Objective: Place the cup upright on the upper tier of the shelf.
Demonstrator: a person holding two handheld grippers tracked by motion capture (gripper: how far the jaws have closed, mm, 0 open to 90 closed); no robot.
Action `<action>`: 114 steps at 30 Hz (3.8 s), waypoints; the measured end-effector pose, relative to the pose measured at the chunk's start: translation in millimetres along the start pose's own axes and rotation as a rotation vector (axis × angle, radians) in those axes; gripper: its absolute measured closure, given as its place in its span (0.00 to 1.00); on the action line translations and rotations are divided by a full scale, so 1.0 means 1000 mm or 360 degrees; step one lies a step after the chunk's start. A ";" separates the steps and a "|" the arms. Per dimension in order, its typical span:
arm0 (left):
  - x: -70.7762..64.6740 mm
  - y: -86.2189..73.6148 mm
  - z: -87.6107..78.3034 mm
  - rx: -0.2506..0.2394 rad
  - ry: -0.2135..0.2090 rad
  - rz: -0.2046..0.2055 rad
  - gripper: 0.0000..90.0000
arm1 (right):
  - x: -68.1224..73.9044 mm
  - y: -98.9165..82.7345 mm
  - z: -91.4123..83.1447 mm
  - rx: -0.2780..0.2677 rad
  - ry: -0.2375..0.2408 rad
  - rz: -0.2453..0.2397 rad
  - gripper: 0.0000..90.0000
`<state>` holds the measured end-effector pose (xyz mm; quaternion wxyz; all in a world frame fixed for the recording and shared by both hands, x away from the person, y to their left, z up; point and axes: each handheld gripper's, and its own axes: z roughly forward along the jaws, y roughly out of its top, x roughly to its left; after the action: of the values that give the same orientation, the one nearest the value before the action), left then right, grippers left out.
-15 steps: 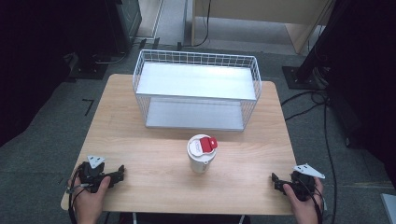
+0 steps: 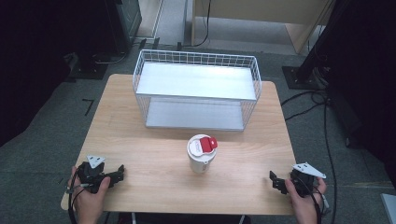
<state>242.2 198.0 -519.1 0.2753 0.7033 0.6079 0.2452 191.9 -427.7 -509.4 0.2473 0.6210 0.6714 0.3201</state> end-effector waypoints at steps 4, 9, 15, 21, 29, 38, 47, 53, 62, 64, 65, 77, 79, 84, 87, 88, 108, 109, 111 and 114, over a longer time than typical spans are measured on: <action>0.000 0.000 0.000 0.0000 0.0000 0.0000 0.00 | 0.017 0.009 -0.002 -0.0018 0.0010 -0.0063 0.00; 0.000 0.000 0.000 0.0000 0.0000 0.0000 0.00 | 0.032 0.017 0.000 -0.0024 0.0055 -0.0096 0.00; 0.000 0.000 0.000 0.0000 0.0001 0.0000 0.00 | 0.057 0.030 0.003 -0.0037 0.0128 -0.0167 0.00; 0.000 0.000 0.000 0.0000 0.0003 -0.0003 0.00 | 0.081 0.037 0.007 -0.0059 0.0222 -0.0205 0.00; 0.000 0.000 0.000 0.0000 0.0002 -0.0003 0.00 | 0.109 0.041 0.014 -0.0057 0.0300 -0.0265 0.00; 0.000 0.000 0.000 -0.0002 0.0005 -0.0006 0.00 | 0.147 0.042 0.026 -0.0060 0.0415 -0.0351 0.03; 0.000 0.000 0.000 -0.0002 0.0008 -0.0007 0.00 | 0.171 0.041 0.026 -0.0092 0.0525 -0.0393 0.04; -0.001 0.001 0.001 0.0002 0.0013 -0.0013 0.00 | 0.180 0.043 0.026 -0.0137 0.0568 -0.0385 0.07; -0.001 0.001 0.001 0.0001 0.0013 -0.0014 0.00 | 0.200 0.045 0.030 -0.0171 0.0631 -0.0405 0.07; -0.001 0.002 0.002 0.0000 0.0017 -0.0021 0.00 | 0.206 0.048 0.029 -0.0181 0.0624 -0.0406 0.08; -0.001 0.002 0.002 0.0000 0.0018 -0.0022 0.00 | 0.208 0.050 0.029 -0.0190 0.0621 -0.0410 0.09; -0.001 0.002 0.002 0.0000 0.0018 -0.0022 0.00 | 0.233 0.055 0.038 -0.0324 0.0558 -0.0391 0.10; -0.001 0.002 0.002 0.0000 0.0018 -0.0023 0.00 | 0.237 0.055 0.041 -0.0367 0.0536 -0.0366 0.09; -0.001 0.002 0.002 0.0000 0.0018 -0.0022 0.00 | 0.242 0.056 0.045 -0.0424 0.0494 -0.0374 0.09; -0.001 0.002 0.002 0.0000 0.0018 -0.0022 0.00 | 0.244 0.055 0.047 -0.0464 0.0475 -0.0352 0.08; -0.001 0.002 0.002 0.0000 0.0018 -0.0023 0.00 | 0.245 0.055 0.047 -0.0471 0.0473 -0.0345 0.08; 0.000 0.005 0.004 -0.0003 0.0024 -0.0025 0.00 | 0.243 0.058 0.034 -0.0635 0.0473 -0.0317 0.10; -0.001 0.005 0.005 -0.0001 0.0024 -0.0029 0.00 | 0.241 0.062 0.031 -0.0647 0.0485 -0.0297 0.10; -0.001 0.005 0.005 0.0000 0.0025 -0.0029 0.00 | 0.240 0.065 0.030 -0.0648 0.0487 -0.0293 0.10; -0.001 0.005 0.005 -0.0003 0.0026 -0.0033 0.00 | 0.240 0.070 0.027 -0.0658 0.0505 -0.0315 0.10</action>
<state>248.8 196.3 -519.2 0.2735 0.6948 0.6170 0.2486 233.0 -184.9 -460.1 0.2906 0.4308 0.6797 0.5177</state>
